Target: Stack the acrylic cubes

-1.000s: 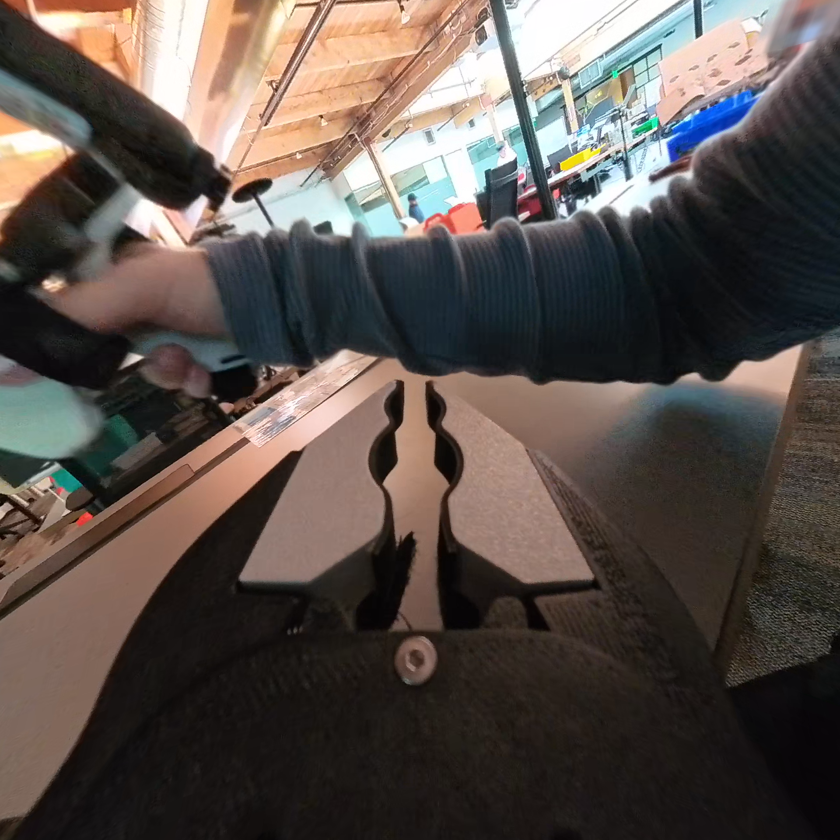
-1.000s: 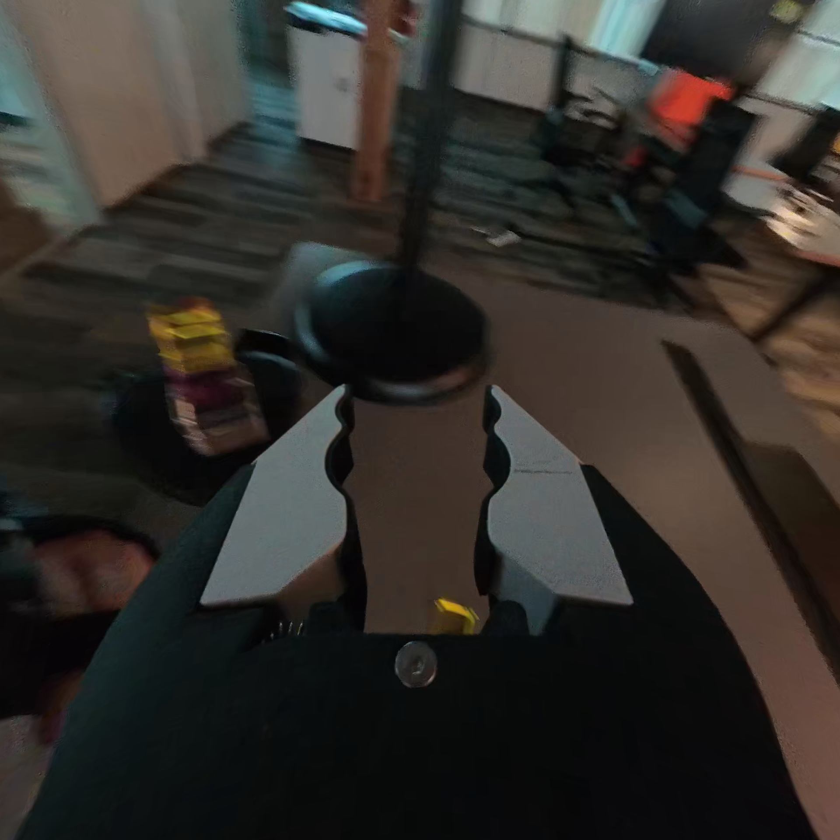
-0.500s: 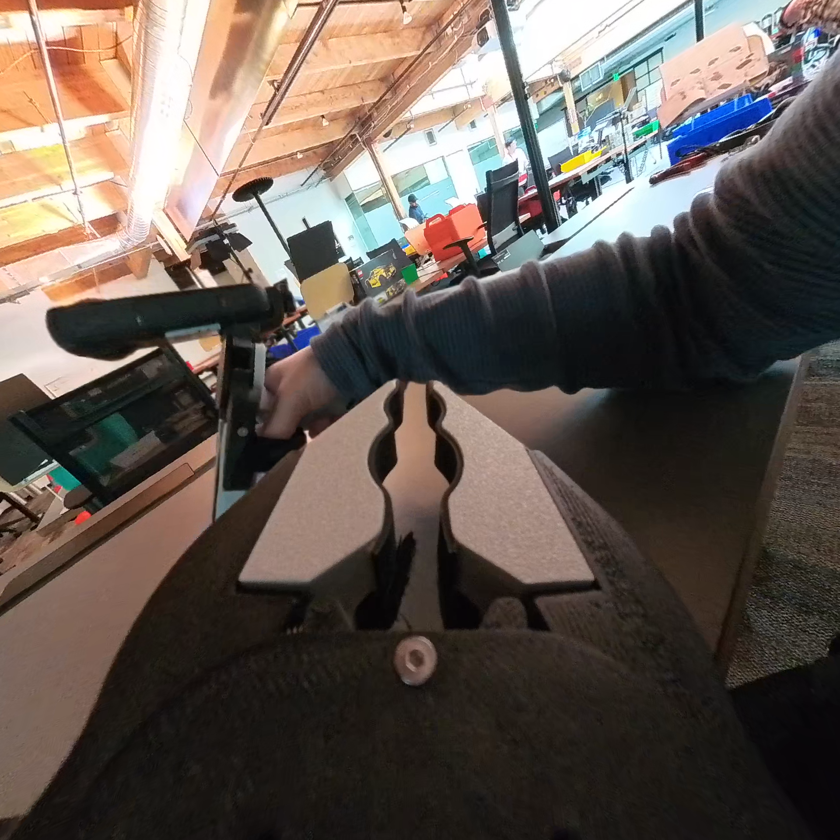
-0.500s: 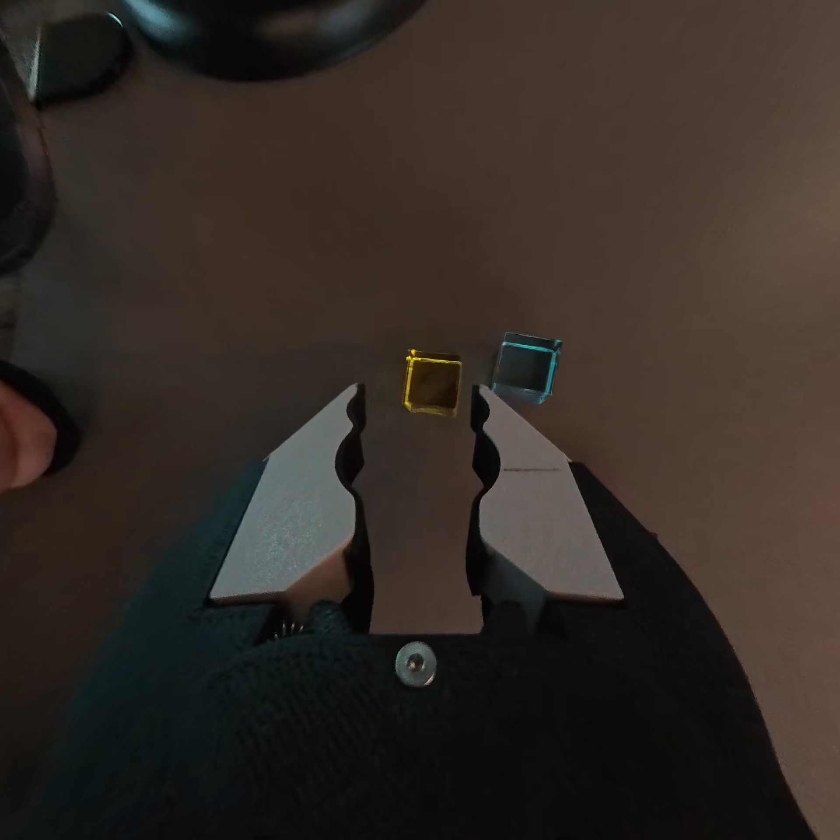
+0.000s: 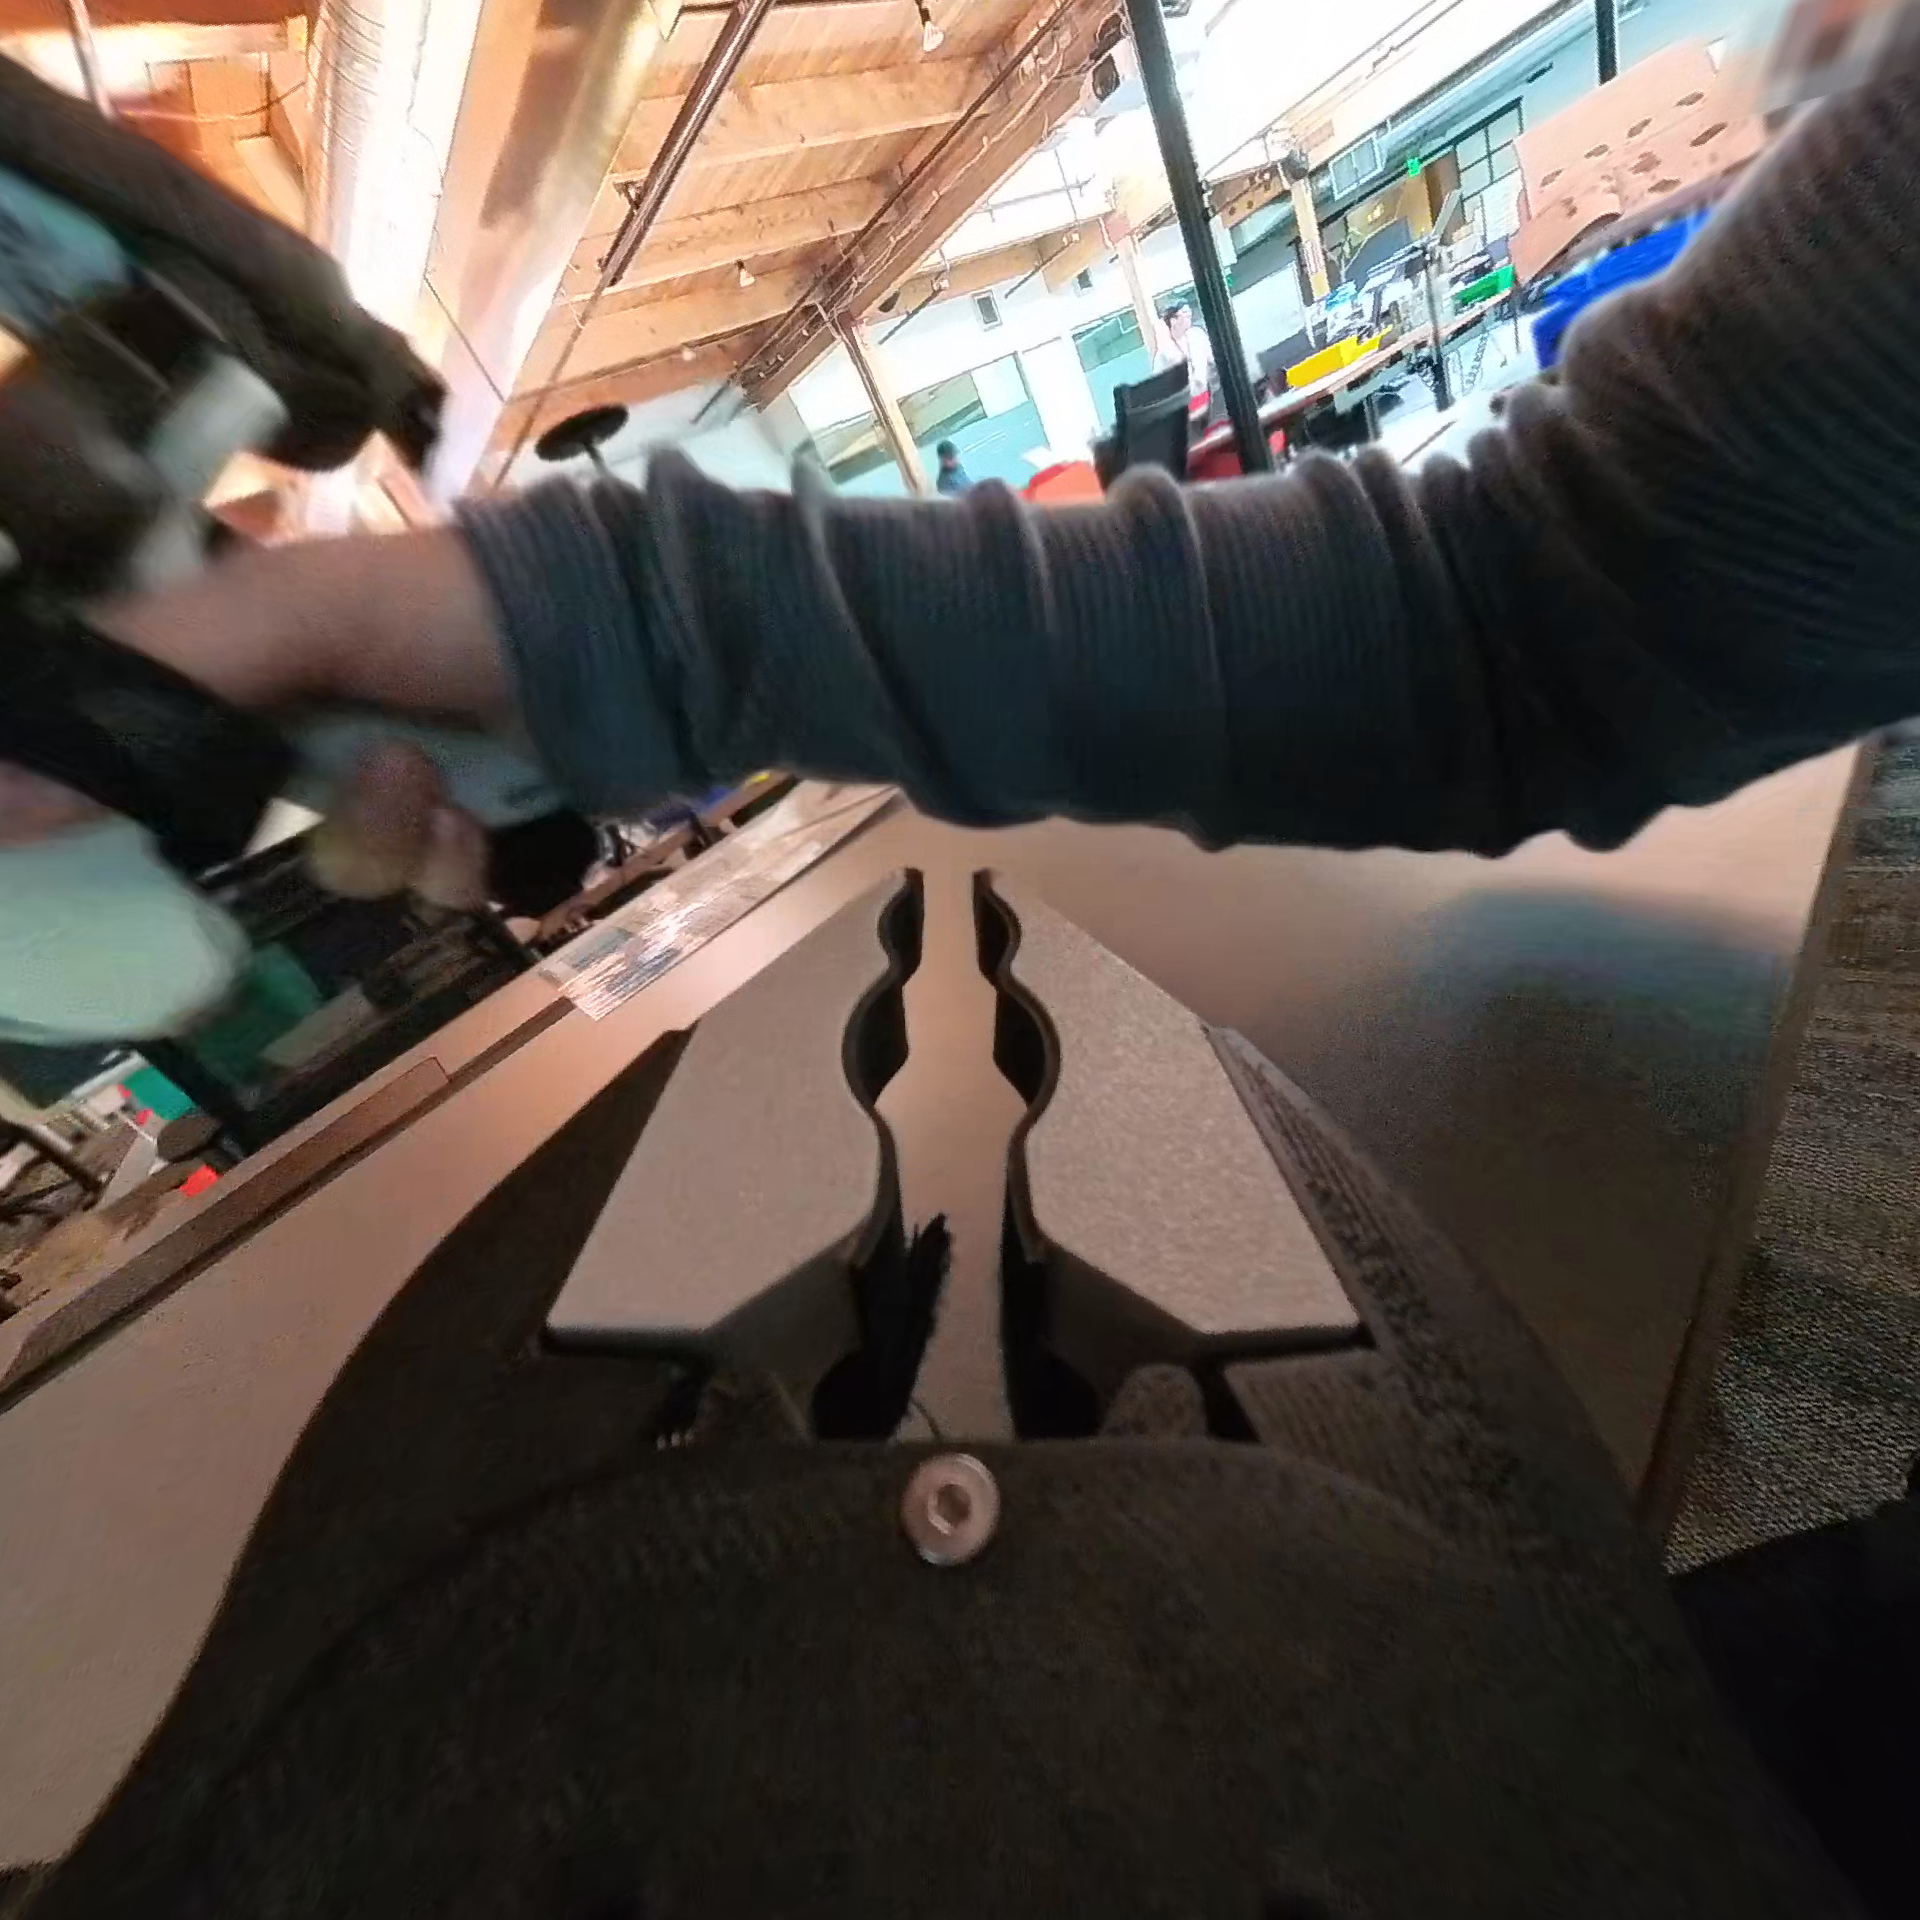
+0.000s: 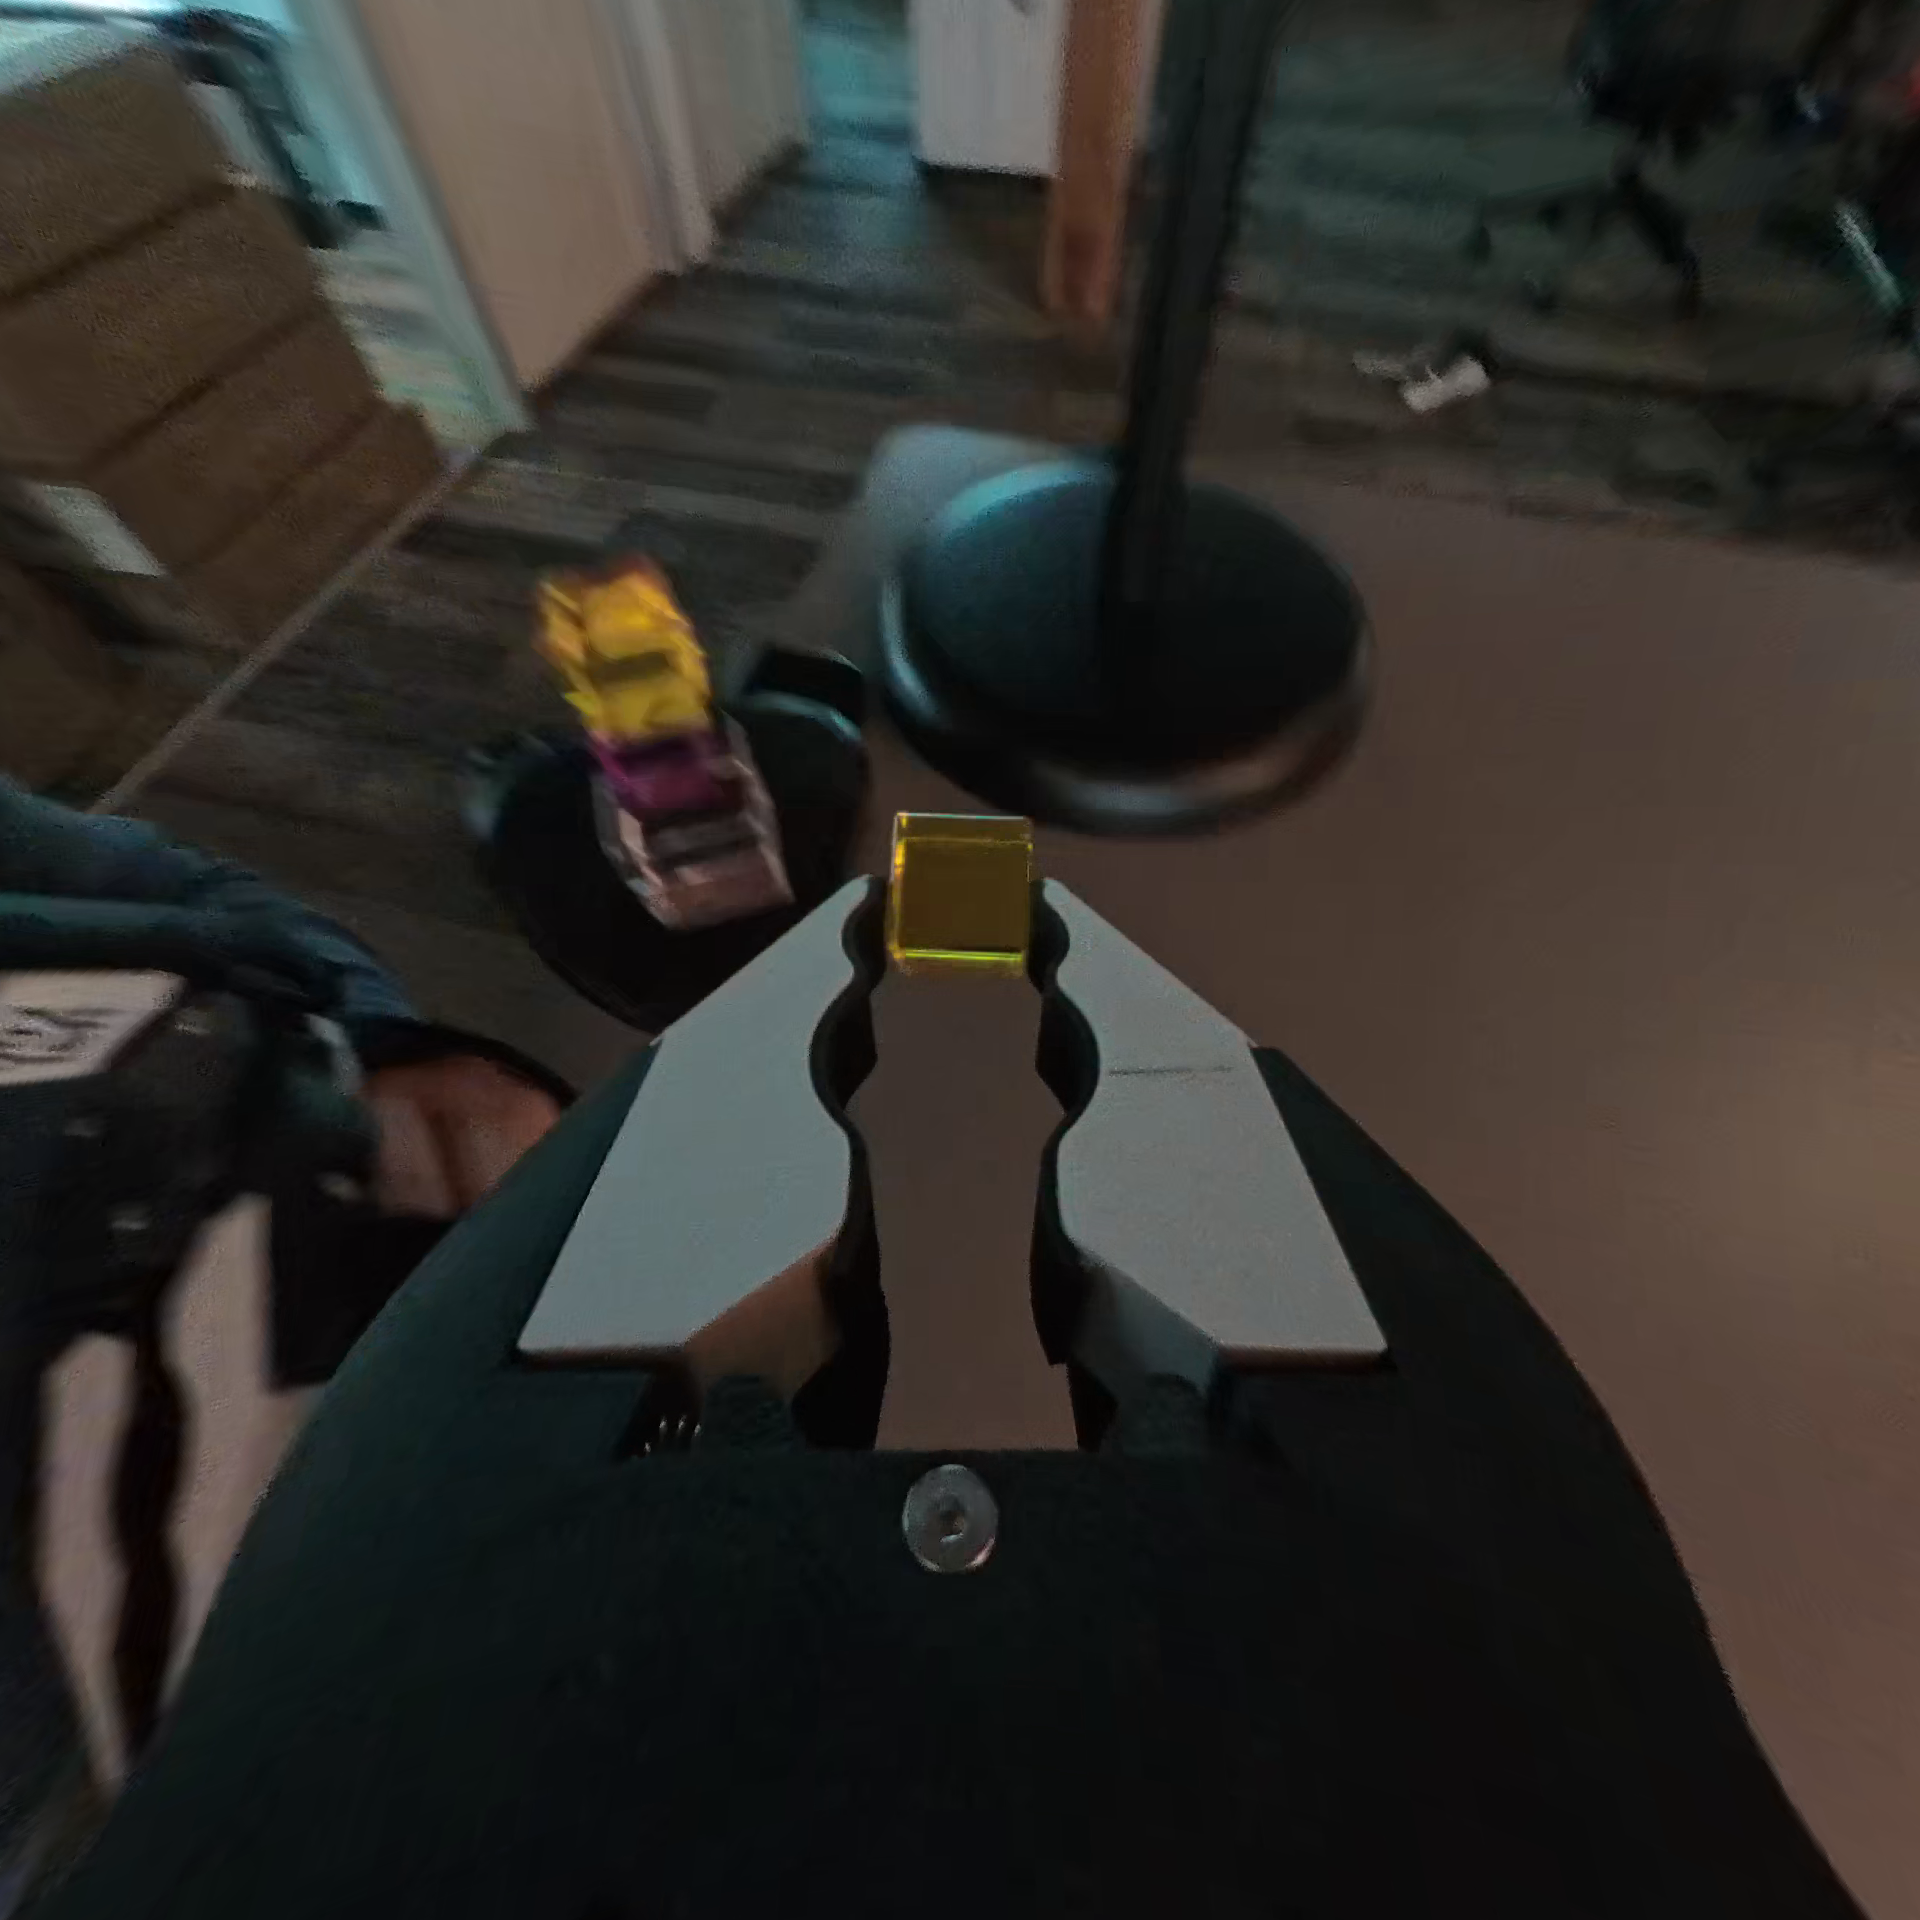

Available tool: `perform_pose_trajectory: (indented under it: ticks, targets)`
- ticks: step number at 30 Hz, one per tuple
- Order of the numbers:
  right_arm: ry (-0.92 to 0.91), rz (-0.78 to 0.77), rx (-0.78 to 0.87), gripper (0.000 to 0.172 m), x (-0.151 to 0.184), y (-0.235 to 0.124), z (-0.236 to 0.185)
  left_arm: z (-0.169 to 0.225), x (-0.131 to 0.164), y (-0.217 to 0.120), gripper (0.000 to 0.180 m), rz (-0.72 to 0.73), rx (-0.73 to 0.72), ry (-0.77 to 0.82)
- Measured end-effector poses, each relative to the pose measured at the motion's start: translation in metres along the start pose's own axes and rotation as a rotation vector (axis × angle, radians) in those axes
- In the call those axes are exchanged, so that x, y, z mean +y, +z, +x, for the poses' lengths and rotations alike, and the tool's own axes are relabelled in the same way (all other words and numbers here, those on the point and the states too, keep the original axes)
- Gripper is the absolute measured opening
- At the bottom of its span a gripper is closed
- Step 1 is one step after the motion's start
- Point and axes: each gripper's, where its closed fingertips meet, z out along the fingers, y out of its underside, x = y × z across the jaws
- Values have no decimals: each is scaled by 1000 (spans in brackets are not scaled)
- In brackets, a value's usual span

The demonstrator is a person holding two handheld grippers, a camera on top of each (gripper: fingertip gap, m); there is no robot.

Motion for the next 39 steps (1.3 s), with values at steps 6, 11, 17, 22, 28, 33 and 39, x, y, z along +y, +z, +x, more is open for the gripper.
perform_pose_trajectory:
  ticks: [6,11,17,22,28,33,39]
  targets:
    - [-192,-111,-156,25,-44,28,-46,-1,0,0,8,-3,-6,-1]
    - [-187,-157,-241,25,-48,43,-61,-2,0,-1,8,-2,-9,1]
    - [-186,-180,-248,25,-45,46,-63,-2,0,-1,8,-1,-7,3]
    - [-192,-189,-235,30,-39,49,-62,-2,0,-1,8,0,-8,2]
    - [-163,-132,-231,43,-45,45,-61,-2,0,-1,8,-1,-7,2]
    - [-135,-111,-210,46,-41,37,-54,-2,0,-1,8,0,-5,1]
    - [-72,-55,64,50,-19,0,8,-2,0,0,8,1,-5,3]
